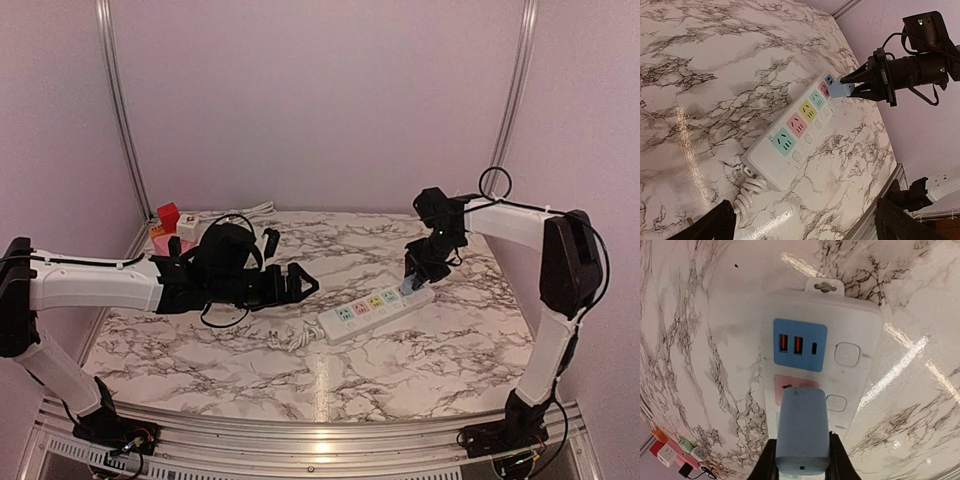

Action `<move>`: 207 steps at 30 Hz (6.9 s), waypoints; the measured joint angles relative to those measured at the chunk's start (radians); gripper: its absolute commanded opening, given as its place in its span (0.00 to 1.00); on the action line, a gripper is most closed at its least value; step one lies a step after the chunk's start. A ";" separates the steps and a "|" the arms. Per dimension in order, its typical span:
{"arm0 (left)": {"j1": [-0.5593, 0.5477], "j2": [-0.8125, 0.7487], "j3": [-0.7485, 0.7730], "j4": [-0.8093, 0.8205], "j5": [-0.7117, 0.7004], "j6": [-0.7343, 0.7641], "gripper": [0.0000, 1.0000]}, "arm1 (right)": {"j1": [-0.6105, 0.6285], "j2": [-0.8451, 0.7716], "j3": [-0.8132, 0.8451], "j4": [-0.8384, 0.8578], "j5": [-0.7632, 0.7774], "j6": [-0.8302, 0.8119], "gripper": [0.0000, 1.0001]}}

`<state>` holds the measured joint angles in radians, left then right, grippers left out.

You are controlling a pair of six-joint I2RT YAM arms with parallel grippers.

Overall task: Insert the plug
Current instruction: Insert the socket into the socket slot, then pick up the plug at the corner of the board.

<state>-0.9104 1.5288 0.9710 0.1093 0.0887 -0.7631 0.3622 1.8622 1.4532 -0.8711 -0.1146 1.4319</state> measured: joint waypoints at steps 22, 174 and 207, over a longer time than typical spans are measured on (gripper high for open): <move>0.000 0.010 0.000 0.021 0.016 -0.017 0.99 | 0.008 -0.030 -0.051 0.064 0.002 -0.016 0.00; 0.021 0.027 -0.046 0.045 0.043 -0.029 0.99 | 0.069 0.221 0.348 -0.357 0.369 -0.022 0.72; 0.374 0.184 0.112 -0.162 -0.314 0.221 0.99 | 0.325 -0.527 -0.185 0.179 0.710 -0.640 0.98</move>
<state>-0.5362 1.7130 1.0832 -0.0525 -0.2249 -0.5419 0.6872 1.3350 1.2682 -0.6918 0.5957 0.7918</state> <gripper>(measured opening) 0.989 0.985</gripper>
